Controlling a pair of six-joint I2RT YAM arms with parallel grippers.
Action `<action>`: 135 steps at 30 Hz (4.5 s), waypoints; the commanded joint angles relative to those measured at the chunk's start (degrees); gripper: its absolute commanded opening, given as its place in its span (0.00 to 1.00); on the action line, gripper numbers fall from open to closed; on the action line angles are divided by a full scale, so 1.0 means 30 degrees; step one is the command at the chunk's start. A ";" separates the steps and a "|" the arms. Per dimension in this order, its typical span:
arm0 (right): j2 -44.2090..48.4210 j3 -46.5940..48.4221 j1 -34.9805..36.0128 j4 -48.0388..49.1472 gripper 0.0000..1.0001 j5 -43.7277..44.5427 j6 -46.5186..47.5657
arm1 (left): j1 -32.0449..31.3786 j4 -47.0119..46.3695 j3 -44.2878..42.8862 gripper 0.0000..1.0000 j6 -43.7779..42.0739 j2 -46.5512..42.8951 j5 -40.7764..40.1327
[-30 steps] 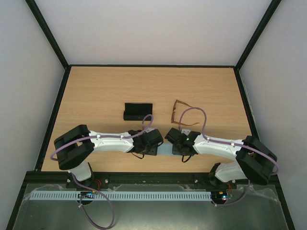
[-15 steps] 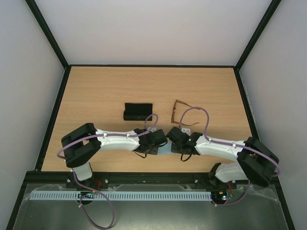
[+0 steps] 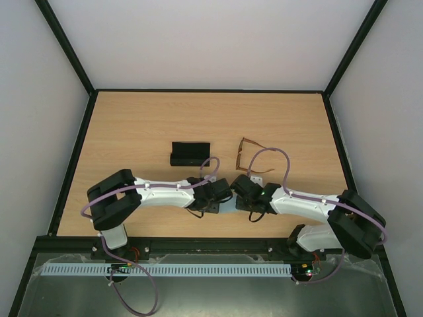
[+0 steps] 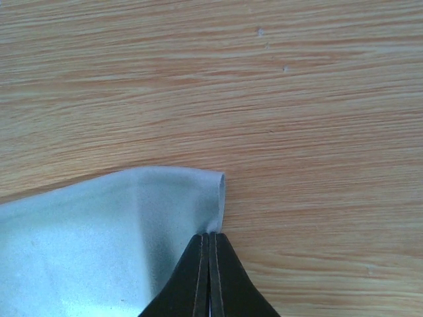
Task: Organize the sunglasses
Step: Pick up the glasses cleaning cloth from the center of the board.
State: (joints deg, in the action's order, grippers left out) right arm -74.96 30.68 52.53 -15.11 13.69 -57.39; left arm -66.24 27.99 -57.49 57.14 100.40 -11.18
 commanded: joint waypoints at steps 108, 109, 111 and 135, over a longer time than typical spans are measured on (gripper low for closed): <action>0.3518 -0.3502 0.0431 -0.2686 0.01 0.0035 -0.1523 | 0.2238 -0.3649 0.0559 0.04 0.0297 0.2707 0.4849; 0.3512 -0.3500 0.0442 -0.2743 0.01 0.0061 -0.1525 | 0.2274 -0.3624 0.0664 0.04 0.0267 0.2626 0.4837; 0.3512 -0.3513 0.0441 -0.2787 0.01 0.0119 -0.1535 | 0.2350 -0.3538 0.0884 0.07 0.0188 0.2452 0.4803; 0.1810 -0.0873 0.0431 -0.5058 0.01 0.1567 -0.0420 | 0.2919 -0.3081 0.1859 0.29 -0.0320 0.1134 0.4642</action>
State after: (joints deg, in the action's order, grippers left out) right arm -66.76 26.22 53.65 -18.68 15.09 -60.40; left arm -58.67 8.49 -54.57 57.01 101.91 4.97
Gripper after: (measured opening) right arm 0.017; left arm 0.284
